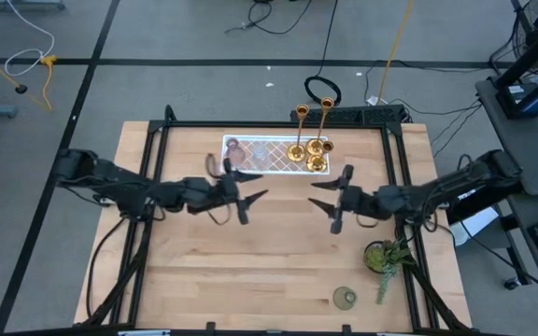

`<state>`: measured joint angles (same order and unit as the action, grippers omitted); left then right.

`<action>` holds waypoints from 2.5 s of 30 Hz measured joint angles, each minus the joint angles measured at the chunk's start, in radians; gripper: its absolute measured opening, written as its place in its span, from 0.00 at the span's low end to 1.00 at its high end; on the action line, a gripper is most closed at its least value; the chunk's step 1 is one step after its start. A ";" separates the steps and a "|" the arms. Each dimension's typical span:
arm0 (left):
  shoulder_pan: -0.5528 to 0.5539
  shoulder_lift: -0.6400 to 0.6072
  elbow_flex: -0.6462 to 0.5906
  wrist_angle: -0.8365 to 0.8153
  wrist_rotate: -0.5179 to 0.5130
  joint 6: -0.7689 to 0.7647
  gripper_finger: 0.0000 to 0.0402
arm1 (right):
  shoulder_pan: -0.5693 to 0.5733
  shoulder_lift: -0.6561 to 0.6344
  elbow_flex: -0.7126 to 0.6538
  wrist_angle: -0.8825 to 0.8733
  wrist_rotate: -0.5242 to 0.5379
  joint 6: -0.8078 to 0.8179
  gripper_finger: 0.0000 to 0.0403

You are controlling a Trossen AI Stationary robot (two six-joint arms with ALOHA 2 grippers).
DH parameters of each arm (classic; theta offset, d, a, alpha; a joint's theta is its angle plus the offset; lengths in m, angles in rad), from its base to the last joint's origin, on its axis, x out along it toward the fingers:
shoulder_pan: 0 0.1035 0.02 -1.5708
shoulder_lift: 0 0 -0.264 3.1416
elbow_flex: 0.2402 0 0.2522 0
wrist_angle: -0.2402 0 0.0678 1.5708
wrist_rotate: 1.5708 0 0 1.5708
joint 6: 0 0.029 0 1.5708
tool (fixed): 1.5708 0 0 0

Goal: Pick & Place candle stick holders
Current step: Put the transparent glass candle holder on the shelf

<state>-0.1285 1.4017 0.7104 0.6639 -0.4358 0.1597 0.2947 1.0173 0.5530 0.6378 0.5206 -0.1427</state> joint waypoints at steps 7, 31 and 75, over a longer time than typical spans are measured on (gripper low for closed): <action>0.043 0.144 0.182 -0.092 -0.183 -0.047 0.31 | 0.002 -0.045 -0.100 0.092 -0.002 -0.001 0.44; 0.150 0.278 0.305 -0.245 -0.466 -0.248 0.04 | 0.002 -0.049 -0.108 0.091 -0.001 0.000 0.44; 0.146 0.277 0.304 -0.435 -0.529 -0.254 0.10 | 0.002 -0.049 -0.107 0.090 -0.001 0.001 0.44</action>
<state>0.0174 1.6783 1.0145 0.2287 -0.9645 -0.0948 0.2962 0.9688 0.4461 0.7282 0.5194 -0.1421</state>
